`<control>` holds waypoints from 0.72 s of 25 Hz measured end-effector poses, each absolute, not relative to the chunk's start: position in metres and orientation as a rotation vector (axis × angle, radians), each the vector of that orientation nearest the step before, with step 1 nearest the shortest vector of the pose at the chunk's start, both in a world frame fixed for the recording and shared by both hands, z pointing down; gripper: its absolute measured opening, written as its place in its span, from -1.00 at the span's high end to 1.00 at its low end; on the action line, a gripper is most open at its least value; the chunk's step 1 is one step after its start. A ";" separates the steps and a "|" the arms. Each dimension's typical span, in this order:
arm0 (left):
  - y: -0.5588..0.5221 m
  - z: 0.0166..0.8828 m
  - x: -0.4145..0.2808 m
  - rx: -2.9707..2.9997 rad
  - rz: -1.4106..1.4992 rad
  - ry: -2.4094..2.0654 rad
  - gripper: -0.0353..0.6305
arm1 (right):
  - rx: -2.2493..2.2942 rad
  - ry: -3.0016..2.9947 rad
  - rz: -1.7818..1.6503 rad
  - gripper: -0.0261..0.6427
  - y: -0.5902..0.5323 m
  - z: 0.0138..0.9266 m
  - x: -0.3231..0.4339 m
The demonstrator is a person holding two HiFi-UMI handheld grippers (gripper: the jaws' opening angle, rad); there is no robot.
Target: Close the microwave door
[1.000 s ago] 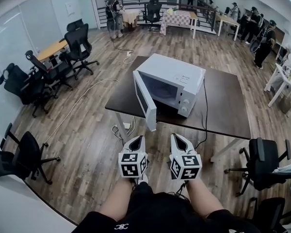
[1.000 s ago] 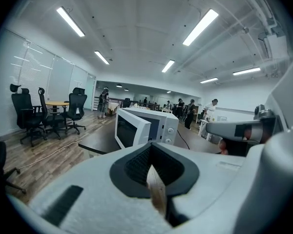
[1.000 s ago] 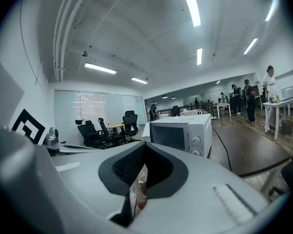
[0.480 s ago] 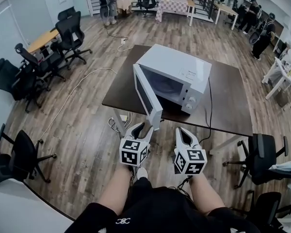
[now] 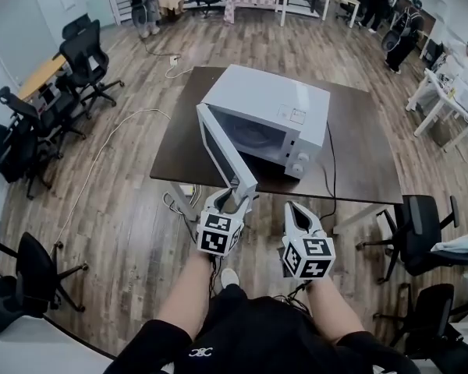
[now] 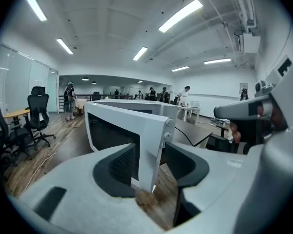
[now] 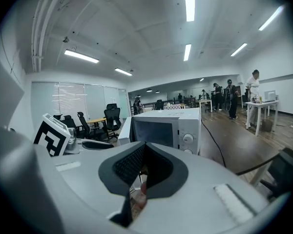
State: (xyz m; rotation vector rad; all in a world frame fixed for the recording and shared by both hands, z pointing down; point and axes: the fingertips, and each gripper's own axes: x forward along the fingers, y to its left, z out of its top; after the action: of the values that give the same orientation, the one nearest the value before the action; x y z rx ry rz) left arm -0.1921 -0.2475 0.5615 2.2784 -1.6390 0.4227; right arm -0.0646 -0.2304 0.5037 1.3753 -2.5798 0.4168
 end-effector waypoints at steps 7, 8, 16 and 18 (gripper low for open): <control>-0.267 0.575 -0.185 2.350 0.508 -1.534 0.34 | 1.435 -2.547 0.431 0.90 -0.252 0.505 -0.073; -0.269 0.576 -0.183 2.365 0.526 -1.520 0.36 | 1.441 -2.544 0.434 0.90 -0.255 0.506 -0.075; -0.285 0.574 -0.162 2.429 0.502 -1.446 0.41 | 1.512 -2.489 0.465 0.90 -0.274 0.511 -0.085; -0.291 0.576 -0.157 2.430 0.485 -1.448 0.41 | 1.544 -2.474 0.479 0.90 -0.278 0.514 -0.084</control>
State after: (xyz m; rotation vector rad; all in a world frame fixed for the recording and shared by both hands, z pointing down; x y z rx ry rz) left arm -0.1566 -0.2906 0.5757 2.4299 -1.4479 0.4854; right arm -0.0839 -0.2781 0.5138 1.5438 -2.4737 0.4787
